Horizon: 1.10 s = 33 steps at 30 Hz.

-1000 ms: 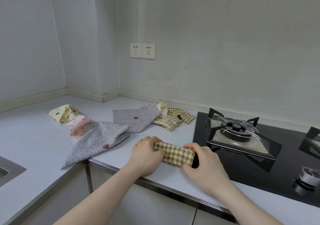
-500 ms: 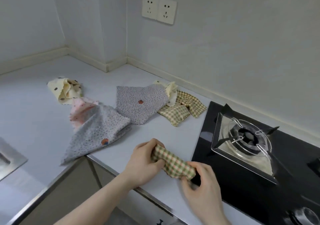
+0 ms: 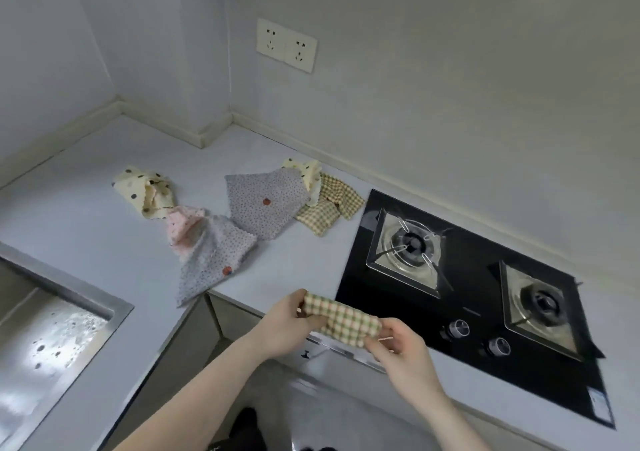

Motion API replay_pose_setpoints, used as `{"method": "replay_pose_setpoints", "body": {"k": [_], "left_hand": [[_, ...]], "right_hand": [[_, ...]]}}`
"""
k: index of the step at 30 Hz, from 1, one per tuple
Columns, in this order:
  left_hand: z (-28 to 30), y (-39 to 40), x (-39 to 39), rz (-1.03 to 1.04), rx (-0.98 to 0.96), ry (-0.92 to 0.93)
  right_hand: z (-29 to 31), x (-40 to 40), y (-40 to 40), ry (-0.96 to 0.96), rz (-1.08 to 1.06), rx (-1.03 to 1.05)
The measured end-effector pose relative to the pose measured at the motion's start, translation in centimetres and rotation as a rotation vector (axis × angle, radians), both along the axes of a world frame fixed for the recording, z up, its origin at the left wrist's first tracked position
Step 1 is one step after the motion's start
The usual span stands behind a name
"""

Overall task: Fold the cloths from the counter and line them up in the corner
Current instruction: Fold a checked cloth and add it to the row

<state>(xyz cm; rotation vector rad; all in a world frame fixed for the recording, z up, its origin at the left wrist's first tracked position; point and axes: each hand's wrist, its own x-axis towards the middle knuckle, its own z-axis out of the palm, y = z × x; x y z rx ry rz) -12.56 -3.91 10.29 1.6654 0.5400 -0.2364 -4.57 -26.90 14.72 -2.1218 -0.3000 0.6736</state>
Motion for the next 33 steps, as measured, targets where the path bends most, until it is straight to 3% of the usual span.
{"method": "replay_pose_setpoints", "body": {"k": [4,9,16,24,28,33], "left_hand": [[3.6,-3.4,0.9,-0.117,-0.070,-0.110],[7.0,-7.1,4.3,-0.301,-0.024,-0.206],[11.2,-14.7,9.3,-0.458,-0.079,-0.211],[12.8,-31.4,13.2,-0.478,-0.003,-0.198],[13.2,-41.0,14.6,-0.483,0.098,-0.251],[13.5,-48.8,17.0,-0.480,0.082,-0.258]], "right_hand": [[3.6,-1.7,-4.4,0.023,-0.090,0.001],[5.6,-2.2,-8.5,0.054,-0.293,0.095],[6.8,-1.7,-16.0,0.015,-0.547,0.209],[6.7,-0.1,-30.1,0.020,-0.696,0.357],[6.4,0.8,-39.1,0.053,-0.718,0.347],[6.8,2.5,-47.5,0.021,-0.752,0.321]]}}
